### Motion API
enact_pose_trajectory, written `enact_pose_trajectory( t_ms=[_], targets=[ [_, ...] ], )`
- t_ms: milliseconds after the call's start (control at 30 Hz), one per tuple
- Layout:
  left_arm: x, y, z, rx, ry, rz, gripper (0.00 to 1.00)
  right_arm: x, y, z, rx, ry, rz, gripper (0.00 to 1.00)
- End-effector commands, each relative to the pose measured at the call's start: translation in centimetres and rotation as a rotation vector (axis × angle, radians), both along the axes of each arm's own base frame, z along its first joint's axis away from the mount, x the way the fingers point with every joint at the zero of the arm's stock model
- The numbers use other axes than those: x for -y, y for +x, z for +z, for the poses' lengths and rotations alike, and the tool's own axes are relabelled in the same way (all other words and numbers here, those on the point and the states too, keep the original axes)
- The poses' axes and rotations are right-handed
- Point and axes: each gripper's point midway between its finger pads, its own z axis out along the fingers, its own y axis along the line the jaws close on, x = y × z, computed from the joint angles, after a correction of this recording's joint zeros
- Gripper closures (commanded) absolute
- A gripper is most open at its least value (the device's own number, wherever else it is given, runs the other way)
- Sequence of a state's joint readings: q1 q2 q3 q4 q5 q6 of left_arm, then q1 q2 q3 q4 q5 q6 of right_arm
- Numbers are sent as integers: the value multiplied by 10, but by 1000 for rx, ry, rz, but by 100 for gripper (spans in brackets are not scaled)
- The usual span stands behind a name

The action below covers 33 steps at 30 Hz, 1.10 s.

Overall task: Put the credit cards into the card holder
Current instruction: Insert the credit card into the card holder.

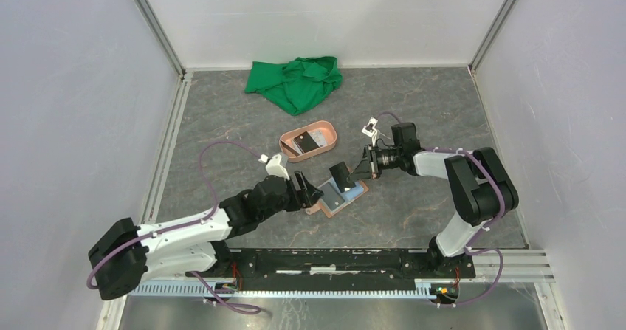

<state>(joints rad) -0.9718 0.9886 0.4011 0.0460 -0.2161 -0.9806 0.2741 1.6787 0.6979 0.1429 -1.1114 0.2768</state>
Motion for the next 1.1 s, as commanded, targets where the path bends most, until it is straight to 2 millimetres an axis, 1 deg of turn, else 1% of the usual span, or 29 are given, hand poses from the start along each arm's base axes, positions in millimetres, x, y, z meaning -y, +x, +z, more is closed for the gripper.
enact_pose_trajectory(
  t_ms=[0, 67, 233, 367, 467, 500, 633, 733, 1067],
  targets=[
    [14, 19, 13, 119, -43, -15, 20, -5, 16, -2, 36, -31, 1, 100],
    [16, 22, 10, 122, -31, -17, 20, -7, 19, -3, 31, -35, 4, 100],
    [19, 26, 1, 119, -40, 0, 23, -5, 10, -16, 5, -60, 6, 100],
    [22, 27, -8, 105, -50, 0, 29, -3, 9, -22, -6, -75, 8, 100],
    [23, 27, -14, 93, -37, -3, 33, -3, 7, -24, -9, -78, 11, 100],
    [24, 27, -16, 89, -34, -5, 35, -3, 6, -25, -10, -79, 12, 100],
    [30, 27, -20, 81, -45, -20, 52, 0, 2, -29, -18, -87, 18, 100],
    [35, 27, -24, 73, -53, -33, 59, -1, 0, -30, -30, -85, 19, 100],
    [46, 28, -40, 48, -19, -68, 63, -1, -7, -31, -54, -70, 35, 100]
  ],
)
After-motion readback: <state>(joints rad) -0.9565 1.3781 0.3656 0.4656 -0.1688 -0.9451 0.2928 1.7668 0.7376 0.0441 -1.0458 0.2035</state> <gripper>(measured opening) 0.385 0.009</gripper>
